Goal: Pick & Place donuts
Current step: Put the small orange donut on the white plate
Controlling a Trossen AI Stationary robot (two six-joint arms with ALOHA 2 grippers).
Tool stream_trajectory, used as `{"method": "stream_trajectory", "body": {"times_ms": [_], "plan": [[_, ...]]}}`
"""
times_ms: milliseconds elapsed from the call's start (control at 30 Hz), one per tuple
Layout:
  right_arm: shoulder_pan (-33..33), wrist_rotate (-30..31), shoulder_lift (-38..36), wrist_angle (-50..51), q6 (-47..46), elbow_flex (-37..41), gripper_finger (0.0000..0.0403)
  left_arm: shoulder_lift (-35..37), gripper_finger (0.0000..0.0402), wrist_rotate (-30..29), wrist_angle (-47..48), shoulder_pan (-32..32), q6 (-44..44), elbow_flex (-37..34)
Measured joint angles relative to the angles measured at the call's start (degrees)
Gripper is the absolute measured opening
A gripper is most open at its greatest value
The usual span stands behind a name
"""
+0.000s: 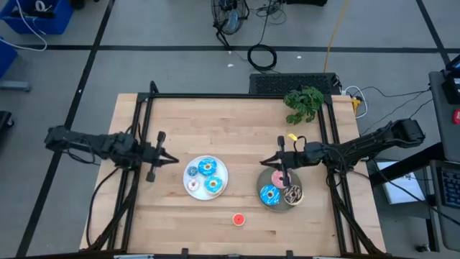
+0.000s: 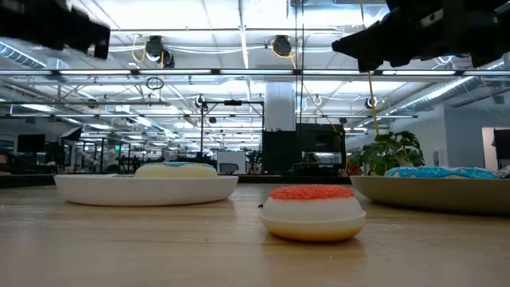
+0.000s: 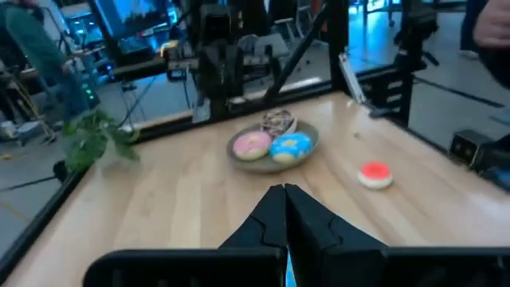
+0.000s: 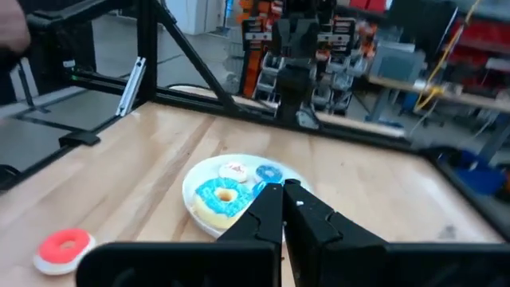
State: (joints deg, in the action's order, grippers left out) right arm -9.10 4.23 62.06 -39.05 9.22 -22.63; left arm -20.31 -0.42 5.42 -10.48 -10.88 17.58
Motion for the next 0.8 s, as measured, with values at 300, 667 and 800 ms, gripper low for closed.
{"method": "stream_trajectory", "body": {"times_ms": [300, 667, 800], "plan": [[-5.24, 0.37, 5.05, 22.31, -8.51, -14.18, 0.0, 2.77, 0.0007, -4.21, -19.7, 1.03, 3.6, -16.04], [-12.18, 13.8, 26.98, 48.34, -11.42, -47.12, 0.0002, 2.71, 0.0018, -6.63, -20.65, 1.0, 4.52, -17.02], [-13.28, 13.7, 35.87, 60.47, -15.86, -58.77, 0.0023, 2.71, 0.0019, -6.63, -20.98, 1.0, 1.25, -17.02]]}}
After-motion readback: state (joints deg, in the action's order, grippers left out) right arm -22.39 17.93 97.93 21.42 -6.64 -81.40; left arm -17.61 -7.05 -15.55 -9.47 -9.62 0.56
